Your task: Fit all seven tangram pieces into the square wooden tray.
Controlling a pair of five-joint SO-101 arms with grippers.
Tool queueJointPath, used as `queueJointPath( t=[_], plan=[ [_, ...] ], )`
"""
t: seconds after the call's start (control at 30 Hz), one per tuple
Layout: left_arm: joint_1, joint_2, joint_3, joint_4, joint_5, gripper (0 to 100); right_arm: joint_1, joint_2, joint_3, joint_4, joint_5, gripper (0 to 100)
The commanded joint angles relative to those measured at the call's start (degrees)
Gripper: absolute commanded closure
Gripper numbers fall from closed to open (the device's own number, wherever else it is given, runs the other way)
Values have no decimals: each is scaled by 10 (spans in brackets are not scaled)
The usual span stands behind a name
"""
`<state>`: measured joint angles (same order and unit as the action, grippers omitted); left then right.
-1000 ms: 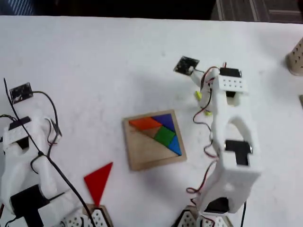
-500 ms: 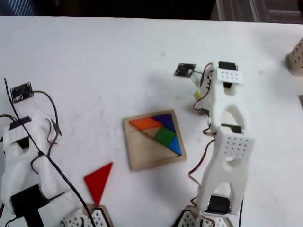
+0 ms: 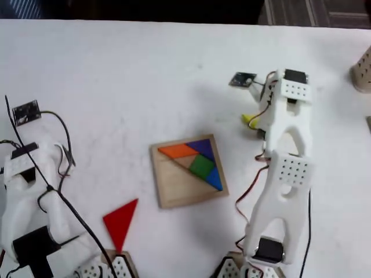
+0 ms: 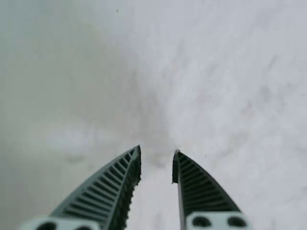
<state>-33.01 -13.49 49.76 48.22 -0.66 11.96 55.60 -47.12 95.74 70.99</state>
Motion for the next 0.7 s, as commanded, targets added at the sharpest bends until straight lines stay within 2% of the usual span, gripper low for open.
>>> queueJointPath(
  t=[0.0,0.17,0.37,0.57,0.67],
  plan=[
    [9,-28,1,-15,-4,976,52,0,-7,22,-55,687],
    [9,-28,1,-15,-4,976,65,-3,16,23,-64,755],
    [9,-28,1,-15,-4,976,70,-47,117,23,-100,758],
    [9,-28,1,-15,-4,976,97,-177,273,19,-119,758],
    [9,-28,1,-15,-4,976,116,-267,375,-20,-137,758]
  ],
)
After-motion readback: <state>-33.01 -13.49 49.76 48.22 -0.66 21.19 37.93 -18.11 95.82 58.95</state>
